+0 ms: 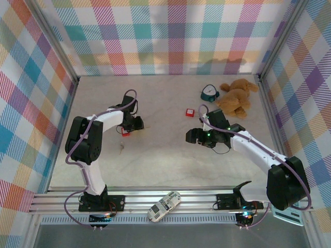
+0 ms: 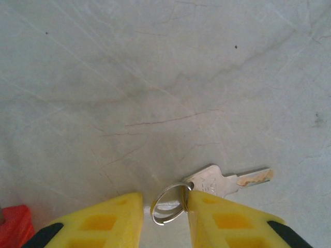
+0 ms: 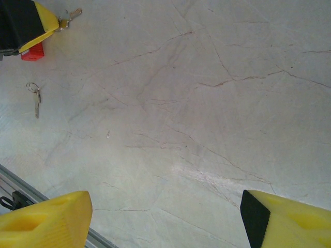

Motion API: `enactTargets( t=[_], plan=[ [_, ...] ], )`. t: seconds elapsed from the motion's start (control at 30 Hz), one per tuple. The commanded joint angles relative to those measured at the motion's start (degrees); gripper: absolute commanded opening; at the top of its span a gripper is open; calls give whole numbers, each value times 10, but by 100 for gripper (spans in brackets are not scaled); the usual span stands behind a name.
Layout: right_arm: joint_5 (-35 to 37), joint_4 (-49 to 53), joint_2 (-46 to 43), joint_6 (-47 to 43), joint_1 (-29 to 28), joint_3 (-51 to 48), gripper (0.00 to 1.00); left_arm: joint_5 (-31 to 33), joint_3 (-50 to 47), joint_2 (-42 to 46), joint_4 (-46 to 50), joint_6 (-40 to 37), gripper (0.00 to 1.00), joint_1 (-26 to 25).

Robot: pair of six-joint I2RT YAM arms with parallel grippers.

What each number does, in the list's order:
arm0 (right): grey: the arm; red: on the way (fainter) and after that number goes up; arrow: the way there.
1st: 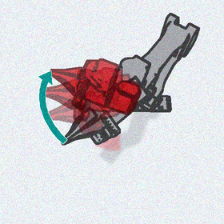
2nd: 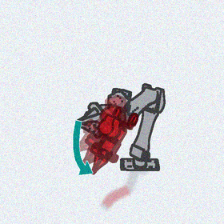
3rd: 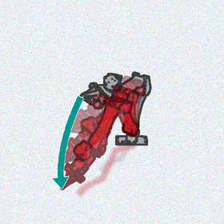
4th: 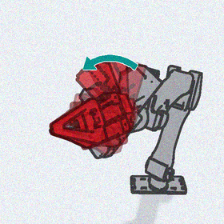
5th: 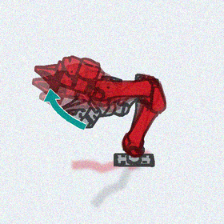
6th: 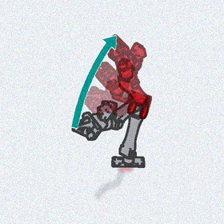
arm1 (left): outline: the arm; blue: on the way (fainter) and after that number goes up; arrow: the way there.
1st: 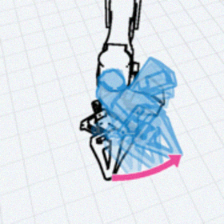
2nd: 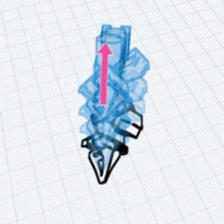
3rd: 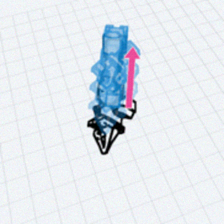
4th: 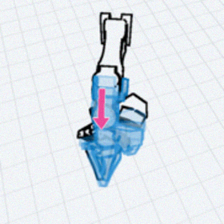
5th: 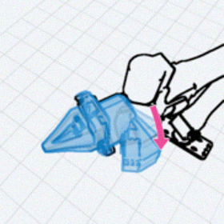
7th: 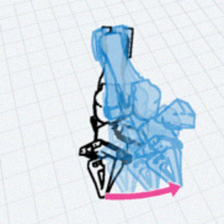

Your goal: Unlock with the key

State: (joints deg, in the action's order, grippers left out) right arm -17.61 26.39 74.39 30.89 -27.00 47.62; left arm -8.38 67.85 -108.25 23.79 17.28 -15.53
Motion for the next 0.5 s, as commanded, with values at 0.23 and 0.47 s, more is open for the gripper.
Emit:
enactTargets(
  t=[0.23, 0.47],
  plan=[
    [5, -4, 21, 7, -18, 13, 76, -39, -24, -2, -53, 16, 18, 4],
    [13, -5, 27, 13, -32, 16, 76, -38, -25, 6, -53, 20, 10, 4]
  ],
)
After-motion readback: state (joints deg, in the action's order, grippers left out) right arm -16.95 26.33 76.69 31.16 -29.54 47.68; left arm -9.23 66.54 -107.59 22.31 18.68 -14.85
